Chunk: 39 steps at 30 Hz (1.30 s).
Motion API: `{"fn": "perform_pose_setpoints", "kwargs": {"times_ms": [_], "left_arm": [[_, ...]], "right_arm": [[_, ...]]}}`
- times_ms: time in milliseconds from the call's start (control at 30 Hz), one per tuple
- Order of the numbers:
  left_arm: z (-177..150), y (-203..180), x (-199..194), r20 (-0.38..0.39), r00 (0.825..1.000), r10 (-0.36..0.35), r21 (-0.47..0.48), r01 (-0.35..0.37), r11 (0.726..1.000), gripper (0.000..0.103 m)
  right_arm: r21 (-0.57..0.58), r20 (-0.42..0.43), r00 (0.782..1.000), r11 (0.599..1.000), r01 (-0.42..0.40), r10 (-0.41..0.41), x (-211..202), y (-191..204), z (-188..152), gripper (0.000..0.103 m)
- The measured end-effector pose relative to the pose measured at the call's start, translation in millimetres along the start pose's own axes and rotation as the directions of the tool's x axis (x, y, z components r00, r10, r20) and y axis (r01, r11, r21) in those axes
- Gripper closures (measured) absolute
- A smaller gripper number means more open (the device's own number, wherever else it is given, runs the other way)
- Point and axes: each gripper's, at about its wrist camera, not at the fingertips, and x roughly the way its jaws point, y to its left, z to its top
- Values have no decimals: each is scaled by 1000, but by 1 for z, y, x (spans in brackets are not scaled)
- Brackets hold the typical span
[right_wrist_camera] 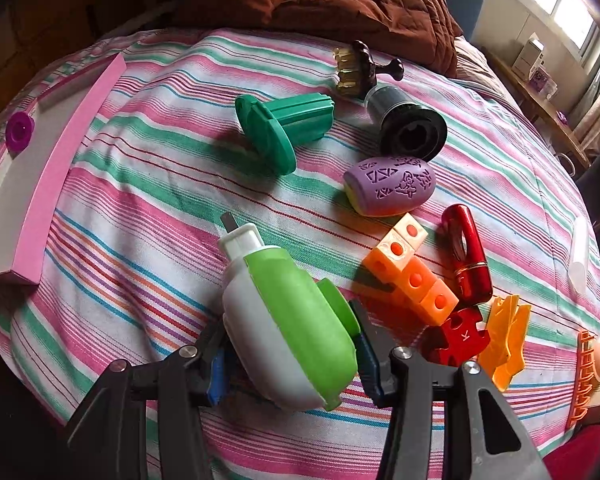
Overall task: Organize rigid objects
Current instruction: 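Open the left gripper to release the magenta toy in the tray, then carry the spray bottle into the tray beside the magenta toy and release with right gripper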
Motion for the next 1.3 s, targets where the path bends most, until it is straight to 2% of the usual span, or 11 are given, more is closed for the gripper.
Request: {"fn": "perform_pose_setpoints", "kwargs": {"times_ms": [233, 467, 600, 1033, 1300], "left_arm": [[-3, 3, -5, -4, 1000, -7, -11, 7, 1000, 43], [-6, 7, -7, -11, 1000, -8, -23, 7, 1000, 41], [-8, 9, -8, -12, 1000, -4, -23, 4, 1000, 41], [-11, 16, -8, -21, 1000, 3, -32, -4, 999, 41], [-11, 16, -9, -25, 1000, 5, -34, -6, 999, 41]], "right_arm": [[37, 16, 1000, 999, 9, -10, -2, 3, -1, 52], [38, 34, 998, 998, -45, 44, -6, 23, 2, 52], [50, 80, 994, 996, -74, 69, -15, 34, 11, 52], [26, 129, 986, 994, -107, 103, -28, 64, 24, 52], [12, 192, 971, 989, -150, 145, -46, 79, 31, 52]]}}
